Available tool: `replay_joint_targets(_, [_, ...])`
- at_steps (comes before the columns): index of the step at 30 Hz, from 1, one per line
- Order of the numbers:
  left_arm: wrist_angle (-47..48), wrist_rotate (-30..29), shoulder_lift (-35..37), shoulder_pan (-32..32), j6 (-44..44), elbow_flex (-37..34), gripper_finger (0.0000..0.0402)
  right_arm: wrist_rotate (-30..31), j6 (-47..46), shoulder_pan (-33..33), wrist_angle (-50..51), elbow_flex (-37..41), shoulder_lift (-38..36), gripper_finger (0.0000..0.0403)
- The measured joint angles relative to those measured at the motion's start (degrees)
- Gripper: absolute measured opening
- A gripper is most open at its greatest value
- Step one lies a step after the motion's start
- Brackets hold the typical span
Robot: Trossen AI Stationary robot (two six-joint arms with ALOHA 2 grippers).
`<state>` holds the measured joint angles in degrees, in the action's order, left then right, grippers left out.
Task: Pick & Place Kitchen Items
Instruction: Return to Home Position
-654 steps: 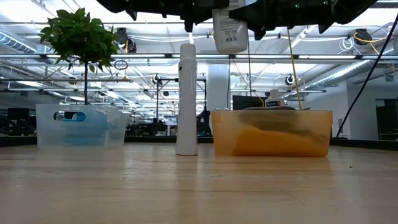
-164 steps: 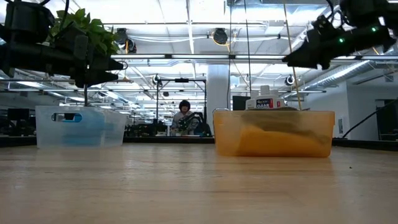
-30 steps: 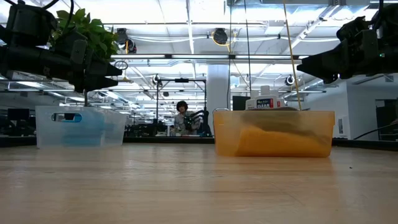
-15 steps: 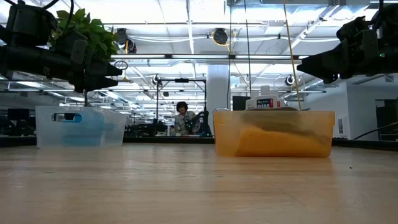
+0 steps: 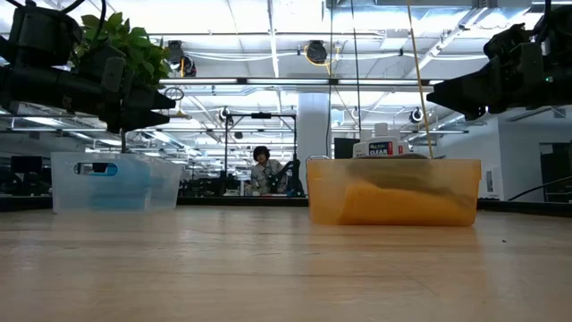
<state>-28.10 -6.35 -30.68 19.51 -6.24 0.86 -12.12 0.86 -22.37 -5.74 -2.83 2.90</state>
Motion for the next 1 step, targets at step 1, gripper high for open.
replay_joint_targets(1, [0.00, 0.00, 0.00, 0.00, 0.00, 0.00, 0.0363, 0.00, 0.00, 0.00, 0.00, 0.00, 0.00, 0.0181])
